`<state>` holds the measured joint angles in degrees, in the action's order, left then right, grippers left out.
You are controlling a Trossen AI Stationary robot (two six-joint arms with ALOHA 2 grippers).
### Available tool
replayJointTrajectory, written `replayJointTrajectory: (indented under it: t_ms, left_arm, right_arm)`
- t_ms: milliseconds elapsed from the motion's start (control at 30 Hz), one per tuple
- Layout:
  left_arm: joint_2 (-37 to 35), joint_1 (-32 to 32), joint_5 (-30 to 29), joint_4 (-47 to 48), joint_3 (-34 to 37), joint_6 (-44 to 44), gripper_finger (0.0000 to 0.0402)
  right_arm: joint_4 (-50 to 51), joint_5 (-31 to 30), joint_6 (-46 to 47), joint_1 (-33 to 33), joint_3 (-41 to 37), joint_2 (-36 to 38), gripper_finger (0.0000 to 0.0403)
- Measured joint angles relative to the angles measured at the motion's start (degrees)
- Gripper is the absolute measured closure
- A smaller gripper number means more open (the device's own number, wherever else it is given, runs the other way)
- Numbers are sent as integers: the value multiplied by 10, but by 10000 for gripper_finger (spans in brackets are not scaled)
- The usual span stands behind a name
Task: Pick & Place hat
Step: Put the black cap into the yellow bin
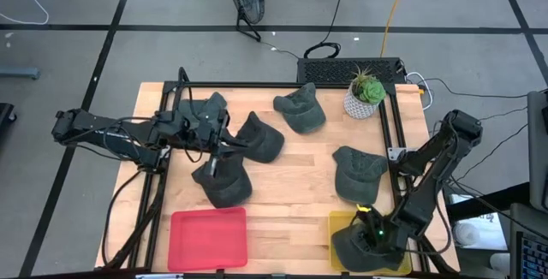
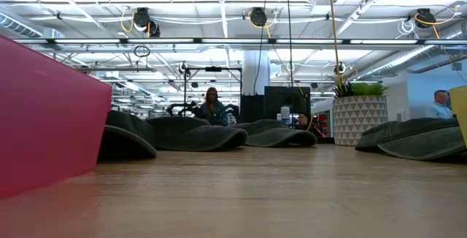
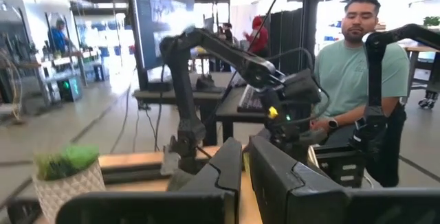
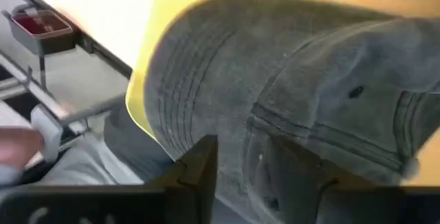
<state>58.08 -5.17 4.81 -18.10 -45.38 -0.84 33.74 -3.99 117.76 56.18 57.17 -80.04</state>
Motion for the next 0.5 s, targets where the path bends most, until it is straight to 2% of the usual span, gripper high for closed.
replayJointTrajectory:
  t_ms: [133,267,400,500]
  left_arm:
    - [0,-7,0,0,0,10,364]
    - [0,-16,-2,-2,0,8,364]
    - [0,-17,-3,-9,0,7,364]
    - [0,-17,-4,-11,0,4,364]
  right_arm:
    - [3,25,-9,-20,-21,51,248]
    - [49,18,2,-28,-25,98,228]
    - [93,12,21,-29,-32,102,226]
    - [42,11,29,-29,-55,93,233]
